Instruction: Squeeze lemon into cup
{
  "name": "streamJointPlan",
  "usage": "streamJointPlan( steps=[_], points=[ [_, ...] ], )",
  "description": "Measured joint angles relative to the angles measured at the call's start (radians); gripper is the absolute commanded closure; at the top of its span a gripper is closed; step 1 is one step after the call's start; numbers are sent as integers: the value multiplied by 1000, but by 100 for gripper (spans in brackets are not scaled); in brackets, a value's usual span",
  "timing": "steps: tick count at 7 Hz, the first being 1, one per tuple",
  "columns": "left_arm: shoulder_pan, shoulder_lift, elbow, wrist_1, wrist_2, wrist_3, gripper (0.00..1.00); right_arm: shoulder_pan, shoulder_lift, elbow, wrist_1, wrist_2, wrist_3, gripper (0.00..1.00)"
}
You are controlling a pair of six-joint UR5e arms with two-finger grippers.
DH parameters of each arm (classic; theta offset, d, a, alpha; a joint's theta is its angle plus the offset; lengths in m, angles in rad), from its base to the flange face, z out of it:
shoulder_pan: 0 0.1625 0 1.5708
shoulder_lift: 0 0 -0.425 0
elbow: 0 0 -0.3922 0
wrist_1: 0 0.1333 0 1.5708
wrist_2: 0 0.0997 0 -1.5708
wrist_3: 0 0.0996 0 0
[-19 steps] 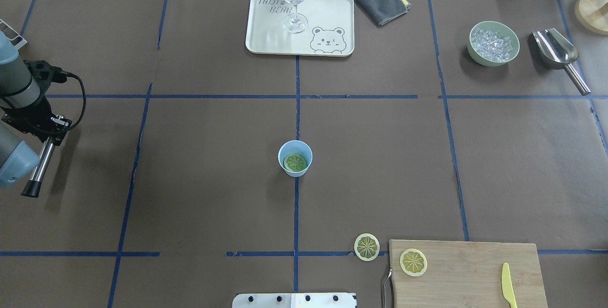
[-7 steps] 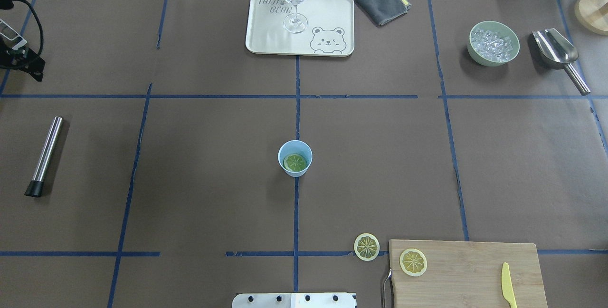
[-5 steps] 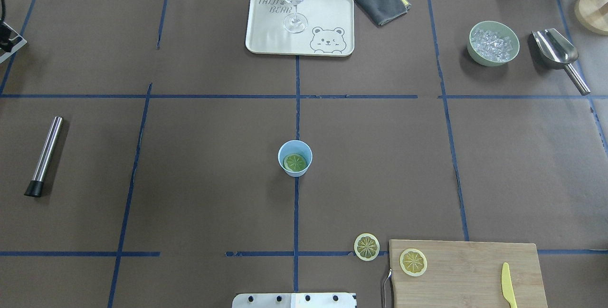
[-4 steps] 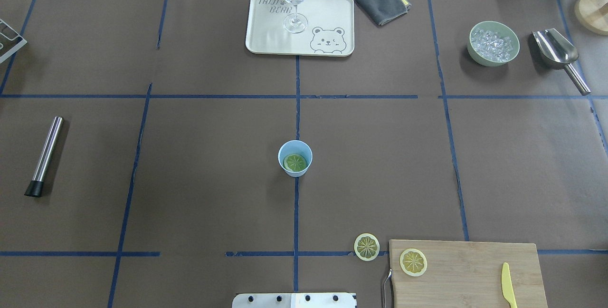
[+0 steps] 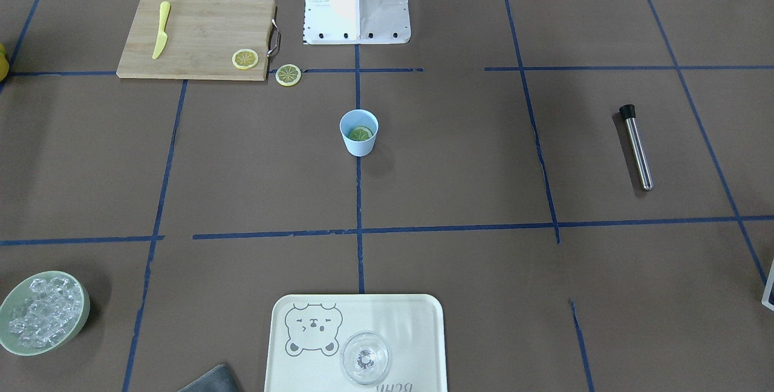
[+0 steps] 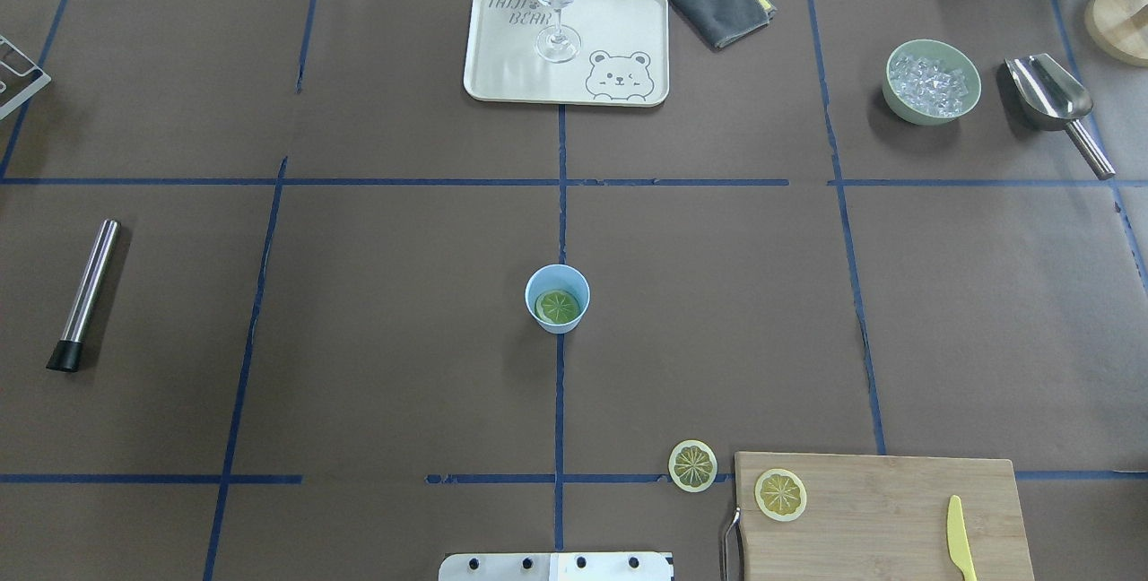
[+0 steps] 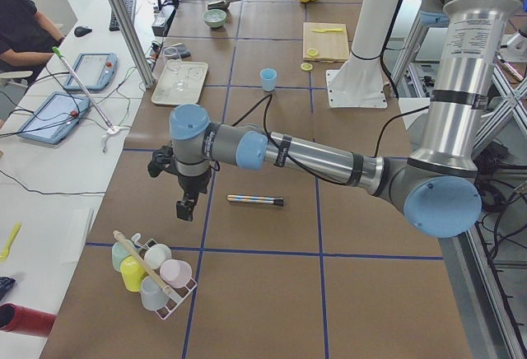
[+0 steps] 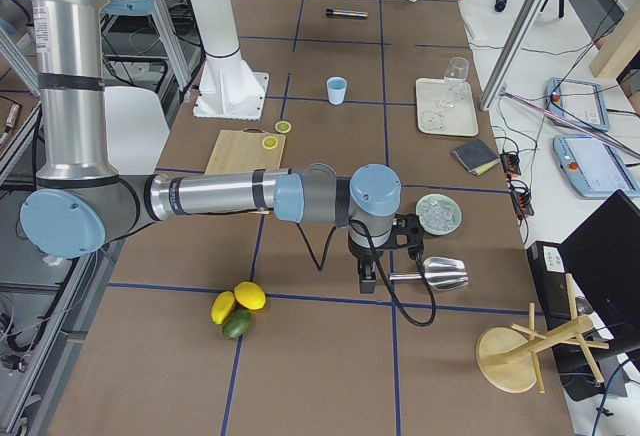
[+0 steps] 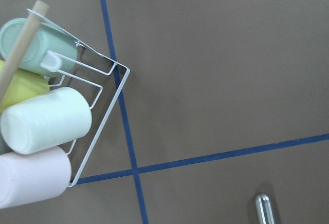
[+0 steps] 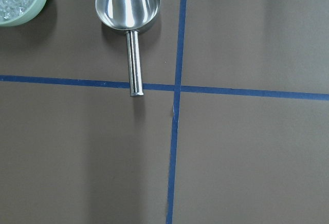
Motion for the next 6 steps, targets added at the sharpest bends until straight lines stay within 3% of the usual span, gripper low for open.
streamJointPlan(
  steps=[4, 6],
  points=[
    [-7, 76, 44, -70, -10, -48, 0, 1, 1, 1, 0, 3, 0, 0],
    [-7, 78, 47, -53, -111, -72, 0, 1, 1, 6, 0, 3, 0, 0]
  ],
)
